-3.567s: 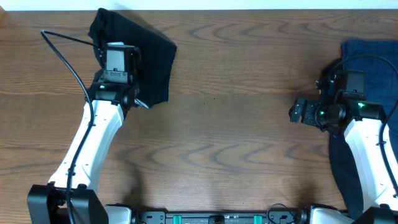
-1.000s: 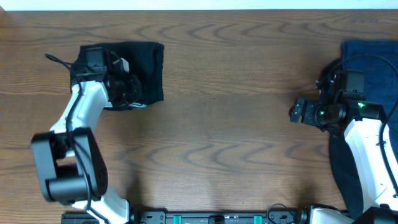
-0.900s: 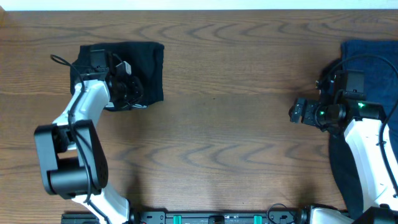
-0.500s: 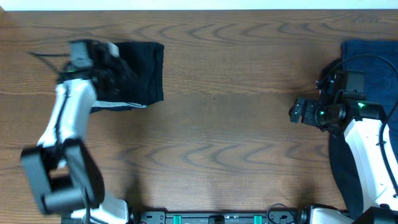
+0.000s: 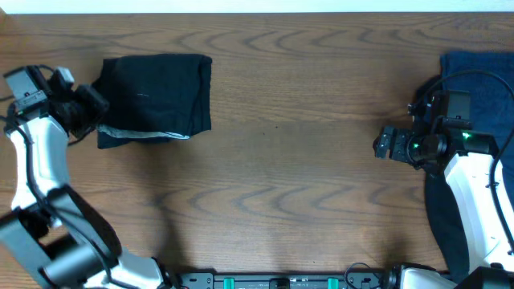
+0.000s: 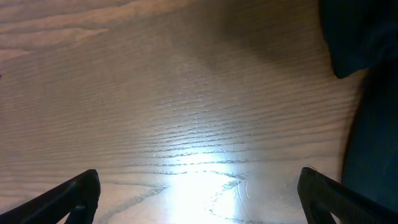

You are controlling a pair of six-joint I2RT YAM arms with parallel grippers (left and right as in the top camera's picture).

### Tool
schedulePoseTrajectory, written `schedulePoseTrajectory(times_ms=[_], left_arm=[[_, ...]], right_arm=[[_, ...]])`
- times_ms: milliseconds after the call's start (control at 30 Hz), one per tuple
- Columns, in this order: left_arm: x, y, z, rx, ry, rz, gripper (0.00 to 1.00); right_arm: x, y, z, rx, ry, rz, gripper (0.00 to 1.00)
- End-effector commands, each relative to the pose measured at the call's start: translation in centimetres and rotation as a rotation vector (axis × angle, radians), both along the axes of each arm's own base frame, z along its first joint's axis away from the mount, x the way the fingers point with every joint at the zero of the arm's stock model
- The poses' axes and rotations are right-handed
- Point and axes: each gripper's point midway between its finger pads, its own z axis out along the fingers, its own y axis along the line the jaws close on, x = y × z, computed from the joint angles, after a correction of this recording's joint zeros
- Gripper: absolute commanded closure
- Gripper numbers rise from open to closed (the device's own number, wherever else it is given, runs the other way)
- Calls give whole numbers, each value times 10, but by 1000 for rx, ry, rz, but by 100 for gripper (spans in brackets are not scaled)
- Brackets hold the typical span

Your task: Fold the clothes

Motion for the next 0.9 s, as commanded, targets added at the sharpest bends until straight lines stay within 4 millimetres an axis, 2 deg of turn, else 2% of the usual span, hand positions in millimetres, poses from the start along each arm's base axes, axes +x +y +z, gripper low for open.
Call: schedulePoseTrajectory(times_ms=[0,100,200,333,433,600,800,867], left_arm=[[-8,5,-42,-30,103,25,93],[-8,10,-63,-44,135,35,93],[-8,13,-71,-29,139,13,93],[-8,14,-71,-11,141,2,93],[-8,12,-62,-13,127,2,94],[-1,-1,-16,35,37,-26,94],[4,-32,51,93,-103,-71,93],[4,-39,63,91,-126,-69,93]], right_arm=[[0,-3,1,-10,-3,6,1],[0,-3,1,-11,-3,6,1],[0,-3,1,-10,-3,6,1],[0,-3,1,-11,-3,6,1],[0,-3,1,-10,-3,6,1],[0,-3,1,-11,-3,6,1],[0,-3,1,-10,-3,6,1],[0,-3,1,-11,-3,6,1]])
